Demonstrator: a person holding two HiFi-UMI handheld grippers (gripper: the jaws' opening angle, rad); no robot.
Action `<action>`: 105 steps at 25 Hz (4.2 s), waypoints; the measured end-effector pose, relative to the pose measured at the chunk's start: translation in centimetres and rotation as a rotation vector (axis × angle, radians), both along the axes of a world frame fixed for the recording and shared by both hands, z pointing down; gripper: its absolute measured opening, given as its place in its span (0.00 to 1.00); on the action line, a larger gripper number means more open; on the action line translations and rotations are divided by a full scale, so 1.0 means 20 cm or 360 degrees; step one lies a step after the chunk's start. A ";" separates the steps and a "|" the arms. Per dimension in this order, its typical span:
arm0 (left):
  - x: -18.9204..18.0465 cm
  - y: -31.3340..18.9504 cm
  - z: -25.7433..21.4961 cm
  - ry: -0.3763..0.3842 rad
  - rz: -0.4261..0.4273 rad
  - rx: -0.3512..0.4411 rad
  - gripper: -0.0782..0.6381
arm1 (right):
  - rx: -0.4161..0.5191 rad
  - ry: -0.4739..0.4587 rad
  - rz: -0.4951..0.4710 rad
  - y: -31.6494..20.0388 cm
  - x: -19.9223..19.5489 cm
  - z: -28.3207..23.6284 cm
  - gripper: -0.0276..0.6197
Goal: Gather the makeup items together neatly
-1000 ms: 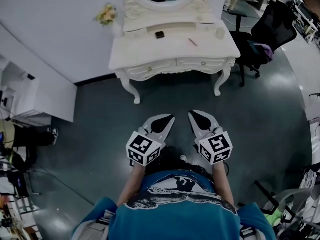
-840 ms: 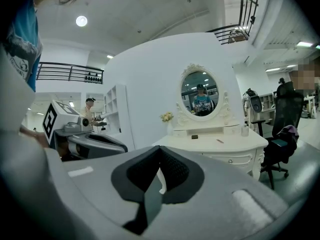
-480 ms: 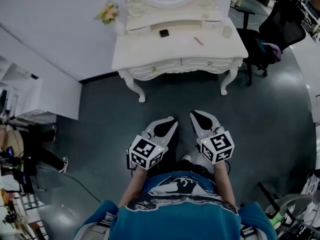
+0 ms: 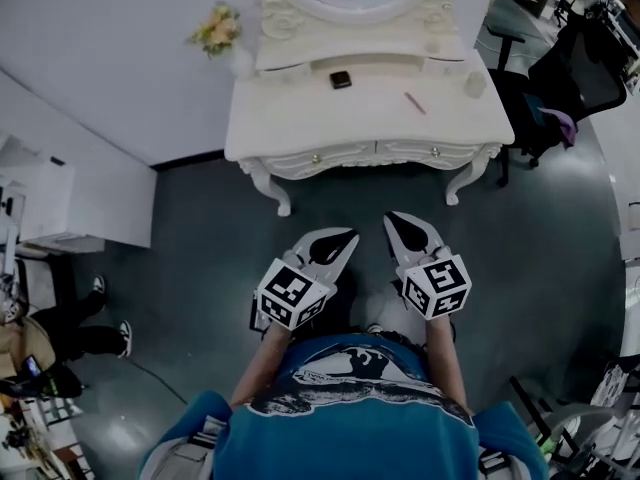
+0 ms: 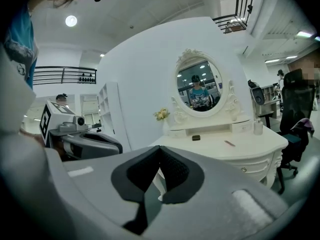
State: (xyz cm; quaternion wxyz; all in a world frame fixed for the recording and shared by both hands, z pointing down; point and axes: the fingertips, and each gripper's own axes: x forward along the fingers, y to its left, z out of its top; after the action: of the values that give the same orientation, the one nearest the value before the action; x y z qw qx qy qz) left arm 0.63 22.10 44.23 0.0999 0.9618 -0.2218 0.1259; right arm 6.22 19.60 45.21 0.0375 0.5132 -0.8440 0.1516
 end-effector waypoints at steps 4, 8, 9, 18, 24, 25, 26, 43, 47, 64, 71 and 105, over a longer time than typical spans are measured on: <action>-0.10 -0.29 -0.02 -0.0001 -0.0013 0.0015 0.13 | -0.0025 0.0017 0.0007 -0.25 -0.07 0.00 0.05; -0.19 -0.54 -0.03 0.0025 -0.0027 0.0016 0.13 | -0.0036 0.0042 0.0029 -0.48 -0.13 0.00 0.05; -0.21 -0.59 -0.03 0.0032 -0.0025 0.0014 0.13 | -0.0044 0.0051 0.0034 -0.53 -0.15 0.00 0.05; -0.29 -0.97 -0.04 0.0095 0.0057 0.0002 0.13 | -0.0084 0.0114 0.0090 -0.84 -0.27 0.02 0.05; -0.24 -1.04 -0.02 0.0122 0.0140 -0.0051 0.13 | -0.0164 0.0175 0.0154 -0.88 -0.23 0.05 0.05; -0.23 -1.04 -0.01 0.0128 0.0148 -0.0055 0.13 | -0.0173 0.0179 0.0164 -0.88 -0.23 0.05 0.05; -0.23 -1.04 -0.01 0.0133 0.0153 -0.0059 0.13 | -0.0181 0.0183 0.0172 -0.88 -0.22 0.06 0.05; -0.38 -1.40 0.03 0.0085 -0.0244 -0.0069 0.13 | -0.0227 0.0153 -0.0090 -1.30 -0.23 0.17 0.05; -0.34 -1.61 -0.01 0.0106 -0.0337 -0.0040 0.13 | -0.0217 0.0189 -0.0170 -1.52 -0.18 0.16 0.05; -0.26 -2.04 -0.01 -0.0004 -0.0660 -0.0062 0.13 | -0.0430 0.0258 -0.0267 -2.22 0.07 0.50 0.24; -0.36 -2.08 0.01 -0.0074 -0.0869 -0.0091 0.13 | -0.0655 0.0351 -0.0279 -2.44 0.06 0.81 0.45; -0.57 -2.21 0.03 -0.0036 -0.0569 -0.0141 0.13 | -0.0905 0.0339 0.0009 -2.42 -0.16 1.03 0.54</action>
State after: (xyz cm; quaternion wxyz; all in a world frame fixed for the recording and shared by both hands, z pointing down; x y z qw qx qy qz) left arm -10.72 -22.18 44.89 0.1604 0.9002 -0.3846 0.1267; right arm 3.10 -28.74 65.83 0.2677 0.4974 -0.7576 0.3272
